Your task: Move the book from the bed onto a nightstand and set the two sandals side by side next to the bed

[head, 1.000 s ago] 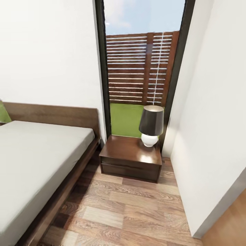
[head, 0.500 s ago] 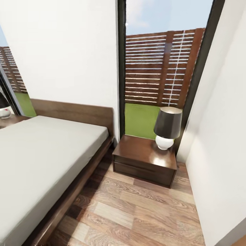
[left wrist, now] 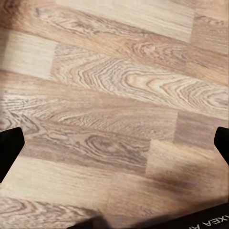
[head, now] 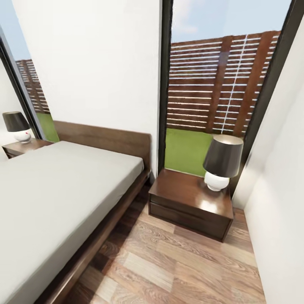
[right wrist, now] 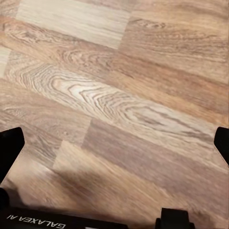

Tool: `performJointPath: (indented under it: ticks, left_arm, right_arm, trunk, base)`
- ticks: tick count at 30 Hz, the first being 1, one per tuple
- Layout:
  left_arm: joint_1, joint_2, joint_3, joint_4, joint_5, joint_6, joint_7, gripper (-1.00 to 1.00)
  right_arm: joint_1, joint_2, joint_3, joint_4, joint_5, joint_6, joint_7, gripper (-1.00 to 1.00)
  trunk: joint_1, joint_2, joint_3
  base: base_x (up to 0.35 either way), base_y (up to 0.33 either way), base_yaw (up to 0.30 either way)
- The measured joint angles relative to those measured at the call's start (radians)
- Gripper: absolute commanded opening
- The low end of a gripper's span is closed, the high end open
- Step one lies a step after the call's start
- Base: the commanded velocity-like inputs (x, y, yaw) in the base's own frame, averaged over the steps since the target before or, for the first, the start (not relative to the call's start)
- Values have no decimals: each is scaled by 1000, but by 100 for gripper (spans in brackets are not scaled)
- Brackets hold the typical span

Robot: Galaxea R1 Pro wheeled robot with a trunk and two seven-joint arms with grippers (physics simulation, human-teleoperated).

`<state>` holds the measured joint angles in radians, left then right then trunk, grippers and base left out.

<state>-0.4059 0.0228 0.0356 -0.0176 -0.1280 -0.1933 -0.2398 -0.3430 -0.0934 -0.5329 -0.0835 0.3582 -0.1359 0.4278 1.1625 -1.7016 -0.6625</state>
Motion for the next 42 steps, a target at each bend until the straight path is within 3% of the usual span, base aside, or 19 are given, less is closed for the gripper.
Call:
performJointPath:
  ticks: [15,23,42]
  left_arm:
    - [0,0,0,0,0,0,0,100]
    - [0,0,0,0,-1,0,0,100]
    - [0,-1,0,0,0,0,0,100]
  right_arm:
    - [0,0,0,0,0,0,0,100]
    - [0,0,0,0,0,0,0,100]
    - [0,0,0,0,0,0,-1,100]
  trunk:
    - [0,0,0]
    - [0,0,0]
    - [1,0,0]
  base:
    - [315,-4,1]
    - [85,-3,20]
    - [1,0,274]
